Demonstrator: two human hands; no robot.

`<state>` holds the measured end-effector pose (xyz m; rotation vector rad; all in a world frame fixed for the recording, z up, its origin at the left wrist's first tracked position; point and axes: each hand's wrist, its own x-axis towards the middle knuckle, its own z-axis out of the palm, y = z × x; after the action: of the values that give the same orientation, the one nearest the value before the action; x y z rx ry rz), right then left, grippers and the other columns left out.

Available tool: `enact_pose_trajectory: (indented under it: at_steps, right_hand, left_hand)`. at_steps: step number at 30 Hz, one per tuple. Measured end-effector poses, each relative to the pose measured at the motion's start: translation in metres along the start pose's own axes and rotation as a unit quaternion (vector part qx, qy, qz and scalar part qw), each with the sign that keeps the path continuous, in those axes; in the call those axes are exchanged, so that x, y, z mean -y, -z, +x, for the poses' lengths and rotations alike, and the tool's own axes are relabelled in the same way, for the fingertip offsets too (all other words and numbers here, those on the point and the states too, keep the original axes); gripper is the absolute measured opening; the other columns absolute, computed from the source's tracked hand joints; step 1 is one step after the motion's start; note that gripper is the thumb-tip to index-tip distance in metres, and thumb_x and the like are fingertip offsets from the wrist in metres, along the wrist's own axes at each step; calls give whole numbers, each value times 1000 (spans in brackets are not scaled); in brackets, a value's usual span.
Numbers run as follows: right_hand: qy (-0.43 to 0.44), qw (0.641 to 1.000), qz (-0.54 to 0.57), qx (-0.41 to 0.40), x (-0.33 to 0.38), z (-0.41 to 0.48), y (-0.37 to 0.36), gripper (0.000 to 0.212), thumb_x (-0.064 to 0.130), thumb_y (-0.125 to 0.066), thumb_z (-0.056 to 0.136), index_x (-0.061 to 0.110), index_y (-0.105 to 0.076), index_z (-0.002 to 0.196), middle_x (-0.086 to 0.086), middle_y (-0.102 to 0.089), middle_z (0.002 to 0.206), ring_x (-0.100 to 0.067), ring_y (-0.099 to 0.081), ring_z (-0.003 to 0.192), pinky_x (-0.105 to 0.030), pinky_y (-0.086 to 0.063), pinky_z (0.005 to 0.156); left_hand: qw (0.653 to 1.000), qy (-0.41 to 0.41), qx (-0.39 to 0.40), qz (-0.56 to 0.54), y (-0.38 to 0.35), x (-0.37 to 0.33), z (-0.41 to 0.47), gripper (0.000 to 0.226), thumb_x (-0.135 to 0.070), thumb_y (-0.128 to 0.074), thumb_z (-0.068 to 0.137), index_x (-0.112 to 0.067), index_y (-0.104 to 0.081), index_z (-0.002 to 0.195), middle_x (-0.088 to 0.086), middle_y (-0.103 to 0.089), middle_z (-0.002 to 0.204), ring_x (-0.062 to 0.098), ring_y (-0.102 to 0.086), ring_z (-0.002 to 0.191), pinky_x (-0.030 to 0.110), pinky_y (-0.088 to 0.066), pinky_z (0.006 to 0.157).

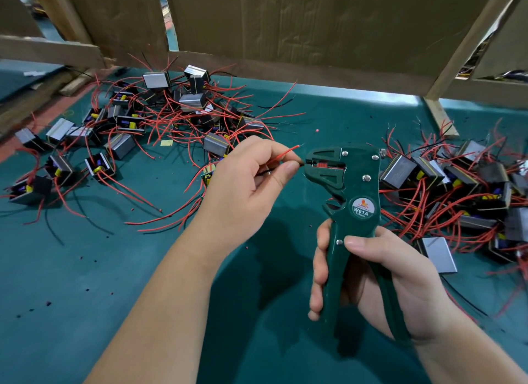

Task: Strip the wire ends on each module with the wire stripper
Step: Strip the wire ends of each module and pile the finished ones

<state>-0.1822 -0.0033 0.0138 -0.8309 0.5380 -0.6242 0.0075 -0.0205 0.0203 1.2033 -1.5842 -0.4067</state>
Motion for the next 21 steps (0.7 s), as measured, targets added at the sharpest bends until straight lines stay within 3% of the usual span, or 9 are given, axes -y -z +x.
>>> enact_pose_trajectory:
  at_steps: [5,8,11,13,15,18,21]
  right_hand:
    - [2,999,12,-38,-4,-1,-7,44,39,-85,56,9,-60,76,-16,-52,62,-29,-54,45,-40,-50,50]
    - [3,994,23,-110,-6,5,-9,38,43,-78,56,12,-57,66,-9,-46,55,-23,-44,35,-31,-44,42]
    - [47,989,80,-117,-5,10,-5,32,37,-66,61,10,-63,78,-14,-56,65,-31,-57,50,-41,-53,51]
    - [104,984,93,-107,-3,11,0,41,34,-72,57,7,-65,88,-19,-63,80,-37,-64,65,-50,-56,63]
    - [123,986,65,-93,-3,11,3,57,34,-83,48,4,-68,94,-22,-65,90,-39,-65,70,-54,-56,68]
    - [102,992,-4,-69,-8,12,1,65,34,-88,43,4,-71,98,-21,-66,88,-41,-65,67,-56,-54,65]
    - [73,996,-32,-43,-16,12,-4,55,17,-78,54,3,-69,107,-26,-64,80,-40,-65,67,-55,-53,66]
  left_hand:
    - [999,13,22,49,5,8,1,13,-21,-58,89,-22,-69,96,-16,-58,78,-9,-51,71,4,-34,67]
    - [991,14,78,106,3,13,1,19,-20,-58,91,-13,-73,99,-10,-61,78,-2,-51,75,6,-35,70]
    - [989,58,94,97,-3,14,-1,17,-13,-57,94,-15,-73,101,-14,-61,76,-3,-51,67,6,-33,64]
    - [990,127,60,2,-6,11,0,20,-10,-52,97,-19,-70,94,-19,-61,66,-3,-47,57,7,-34,59]
    - [967,195,16,-164,-6,6,3,26,-6,-44,100,-20,-64,90,-15,-59,66,-1,-47,56,10,-40,61]
    - [882,258,4,-395,-9,-2,4,25,-4,-36,101,-14,-57,89,-8,-54,66,5,-52,58,15,-47,62]
    - [810,295,37,-505,-15,-10,2,16,-5,-33,100,-10,-47,96,3,-50,67,9,-51,55,21,-43,45]
